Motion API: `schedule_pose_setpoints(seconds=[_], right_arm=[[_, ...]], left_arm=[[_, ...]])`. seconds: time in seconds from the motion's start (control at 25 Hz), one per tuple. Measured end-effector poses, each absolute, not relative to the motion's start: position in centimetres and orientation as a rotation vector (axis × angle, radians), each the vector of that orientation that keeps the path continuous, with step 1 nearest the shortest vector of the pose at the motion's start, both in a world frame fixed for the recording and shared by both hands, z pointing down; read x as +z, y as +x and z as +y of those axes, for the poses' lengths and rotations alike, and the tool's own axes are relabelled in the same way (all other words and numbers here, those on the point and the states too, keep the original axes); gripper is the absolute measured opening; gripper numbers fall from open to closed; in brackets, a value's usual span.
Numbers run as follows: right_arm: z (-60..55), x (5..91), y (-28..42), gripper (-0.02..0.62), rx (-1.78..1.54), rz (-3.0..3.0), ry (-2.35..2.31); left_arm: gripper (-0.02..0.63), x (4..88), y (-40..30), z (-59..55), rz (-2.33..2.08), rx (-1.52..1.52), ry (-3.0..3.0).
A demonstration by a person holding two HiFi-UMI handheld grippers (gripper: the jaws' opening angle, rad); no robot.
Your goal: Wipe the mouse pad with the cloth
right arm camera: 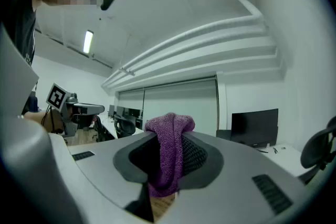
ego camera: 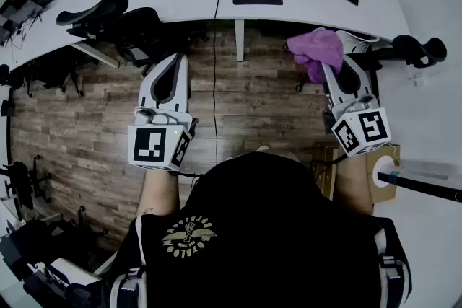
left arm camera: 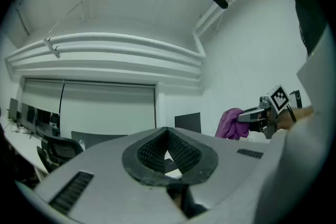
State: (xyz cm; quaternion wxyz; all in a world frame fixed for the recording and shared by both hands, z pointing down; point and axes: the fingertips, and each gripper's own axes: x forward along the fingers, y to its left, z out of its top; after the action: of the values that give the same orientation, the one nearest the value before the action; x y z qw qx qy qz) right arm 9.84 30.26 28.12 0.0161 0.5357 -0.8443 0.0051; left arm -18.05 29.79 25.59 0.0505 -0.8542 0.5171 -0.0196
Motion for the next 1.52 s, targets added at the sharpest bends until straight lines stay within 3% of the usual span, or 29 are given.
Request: schedule_pose_setpoints(seconds=[0.72, 1.52], right_arm=[[27.2, 32.6, 19.8, 0.089, 0.183, -2.677, 1.586], [18.6, 31.6, 16.9, 0.089, 0.144, -2.641, 1.684]], left_arm=[[0.002, 28.1, -10.5, 27.2, 1.684, -0.209, -2.526], [0.002, 28.6, -12.9, 16.4, 1.590, -0.174, -2.576]])
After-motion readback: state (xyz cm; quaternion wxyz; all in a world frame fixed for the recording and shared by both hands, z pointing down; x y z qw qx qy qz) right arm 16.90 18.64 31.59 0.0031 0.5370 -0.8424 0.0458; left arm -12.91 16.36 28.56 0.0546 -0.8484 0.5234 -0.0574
